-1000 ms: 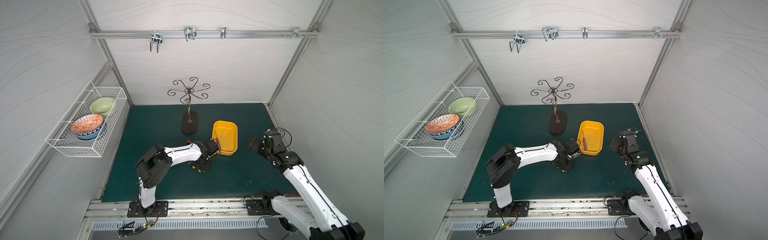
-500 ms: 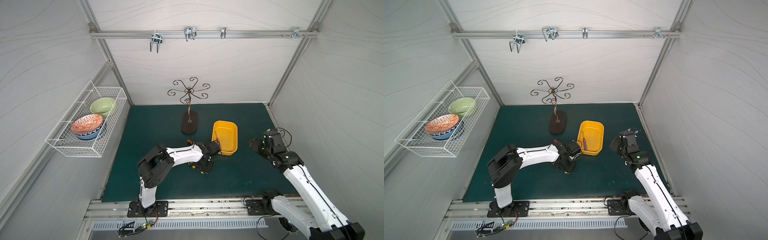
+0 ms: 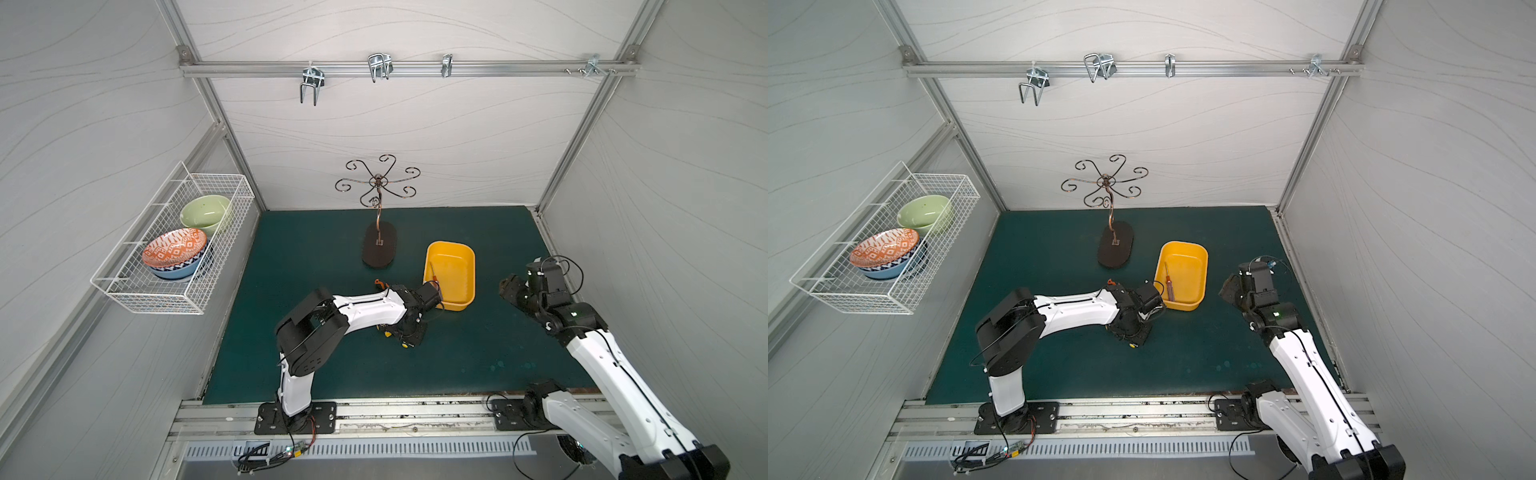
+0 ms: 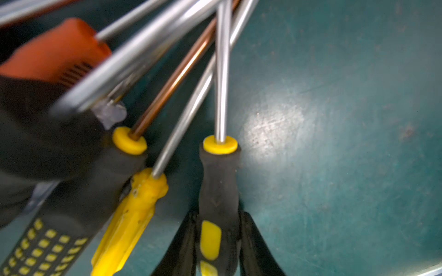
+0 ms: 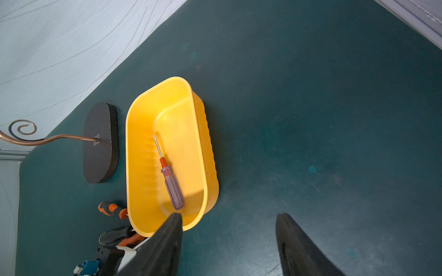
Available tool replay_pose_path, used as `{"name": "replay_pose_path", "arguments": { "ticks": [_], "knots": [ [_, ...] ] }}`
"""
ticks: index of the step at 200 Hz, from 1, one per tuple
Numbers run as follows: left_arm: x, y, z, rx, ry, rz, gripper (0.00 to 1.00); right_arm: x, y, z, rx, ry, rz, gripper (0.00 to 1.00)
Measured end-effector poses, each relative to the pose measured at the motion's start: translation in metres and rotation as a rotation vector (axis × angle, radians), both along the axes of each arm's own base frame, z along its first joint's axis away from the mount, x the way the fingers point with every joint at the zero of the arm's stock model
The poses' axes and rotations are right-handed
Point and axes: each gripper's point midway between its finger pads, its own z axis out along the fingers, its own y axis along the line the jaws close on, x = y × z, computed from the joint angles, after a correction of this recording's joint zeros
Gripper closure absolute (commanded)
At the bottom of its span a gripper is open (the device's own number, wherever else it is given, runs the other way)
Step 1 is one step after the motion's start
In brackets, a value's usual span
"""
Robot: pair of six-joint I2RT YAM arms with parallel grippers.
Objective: Put the screwdriver on the desktop into the storage box
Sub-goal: Pick up the screwdriver from the center of the board, then place the screwdriver in the storage box.
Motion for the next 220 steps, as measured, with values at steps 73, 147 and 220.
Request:
{"name": "replay_pose_path", "arguments": {
  "ticks": [73, 147, 220],
  "knots": [
    [-0.063, 0.019, 0.016, -0.040, 0.071, -0.030, 1.00, 0.000, 0.000, 0.000, 0.001, 0.000, 0.001, 0.35],
    [-0.026, -0.007, 0.115, -0.242, -0.093, 0.045, 1.00, -0.001, 0.002, 0.002, 0.009, -0.005, 0.007, 0.35],
    [0.088, -0.091, 0.139, -0.316, -0.212, 0.182, 1.00, -0.006, -0.004, 0.016, 0.008, -0.049, -0.007, 0.35]
  ]
}}
